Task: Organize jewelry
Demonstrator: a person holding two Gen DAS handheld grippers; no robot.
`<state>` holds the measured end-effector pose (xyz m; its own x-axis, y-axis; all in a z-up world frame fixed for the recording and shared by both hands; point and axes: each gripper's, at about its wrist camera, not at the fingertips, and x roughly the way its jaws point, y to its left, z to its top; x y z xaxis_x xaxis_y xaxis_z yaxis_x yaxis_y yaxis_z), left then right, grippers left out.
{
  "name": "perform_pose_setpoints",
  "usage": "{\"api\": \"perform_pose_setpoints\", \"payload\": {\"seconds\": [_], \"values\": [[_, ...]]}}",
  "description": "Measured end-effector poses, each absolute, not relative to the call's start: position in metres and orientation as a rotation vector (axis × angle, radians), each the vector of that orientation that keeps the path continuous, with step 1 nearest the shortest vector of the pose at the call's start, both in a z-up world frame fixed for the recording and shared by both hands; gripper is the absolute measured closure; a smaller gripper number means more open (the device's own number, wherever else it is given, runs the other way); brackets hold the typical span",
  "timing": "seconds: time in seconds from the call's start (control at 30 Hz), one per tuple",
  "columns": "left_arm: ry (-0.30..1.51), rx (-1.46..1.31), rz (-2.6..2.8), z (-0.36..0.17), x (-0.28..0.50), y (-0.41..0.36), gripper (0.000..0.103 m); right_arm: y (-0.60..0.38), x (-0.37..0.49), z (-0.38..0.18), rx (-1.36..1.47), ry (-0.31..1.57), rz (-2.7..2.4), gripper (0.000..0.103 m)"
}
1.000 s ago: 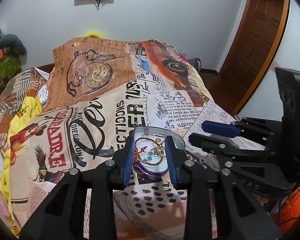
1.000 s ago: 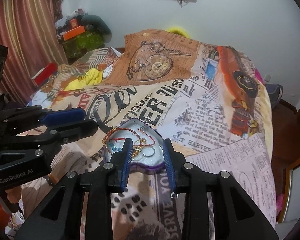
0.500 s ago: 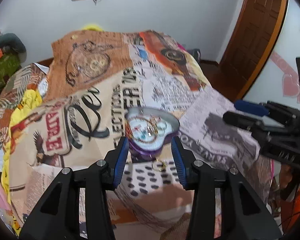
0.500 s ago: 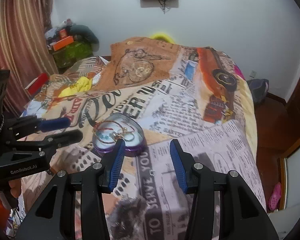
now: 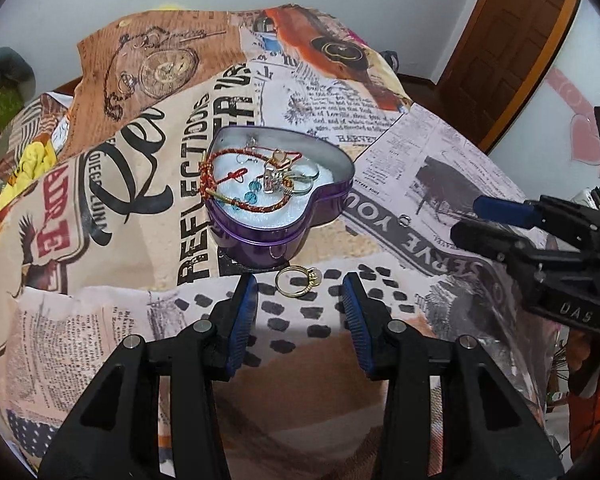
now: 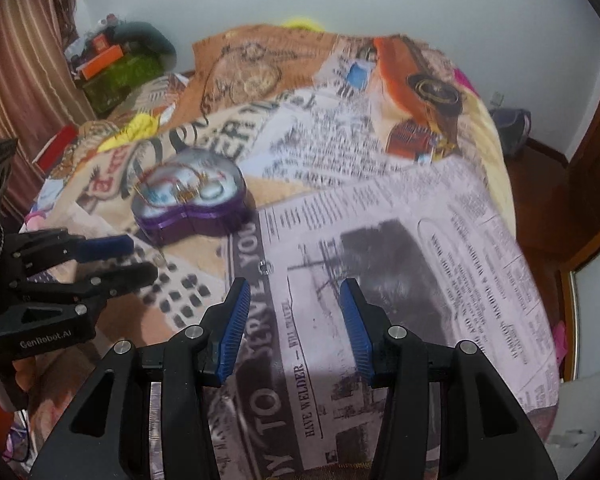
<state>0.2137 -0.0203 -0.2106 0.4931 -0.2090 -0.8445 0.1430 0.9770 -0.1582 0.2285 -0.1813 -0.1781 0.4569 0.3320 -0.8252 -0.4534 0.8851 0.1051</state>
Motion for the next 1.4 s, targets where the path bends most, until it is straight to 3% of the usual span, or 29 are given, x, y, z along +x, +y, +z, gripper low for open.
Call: {"api": "perform_pose_setpoints", "payload": {"seconds": [0.43, 0.57, 0.67, 0.83, 0.93, 1.4], "values": [[1.031, -0.071, -0.251, -0.221, 0.220, -0.019, 0.060, -0.148, 0.233, -0.199, -0.233, 0.989, 0.539, 0.060], [1.024, -0.076, -0.262, -0.222, 0.220, -0.018, 0.069, -0.150, 0.240, -0.201, -0.184, 1.002, 0.544, 0.060], [1.021, -0.073, -0.279, -0.222, 0.220, -0.020, 0.078, -0.150, 0.241, -0.201, -0.186, 0.994, 0.527, 0.067], [1.020, -0.071, -0.280, -0.222, 0.219, -0.021, 0.078, -0.149, 0.239, -0.202, -0.191, 0.985, 0.515, 0.077], [1.016, -0.071, -0.279, -0.221, 0.219, -0.021, 0.078, -0.146, 0.237, -0.202, -0.201, 0.986, 0.518, 0.093], [0.997, -0.085, -0.275, -0.211, 0.205, -0.020, 0.078, -0.148, 0.232, -0.189, -0.171, 0.987, 0.512, 0.094]]}}
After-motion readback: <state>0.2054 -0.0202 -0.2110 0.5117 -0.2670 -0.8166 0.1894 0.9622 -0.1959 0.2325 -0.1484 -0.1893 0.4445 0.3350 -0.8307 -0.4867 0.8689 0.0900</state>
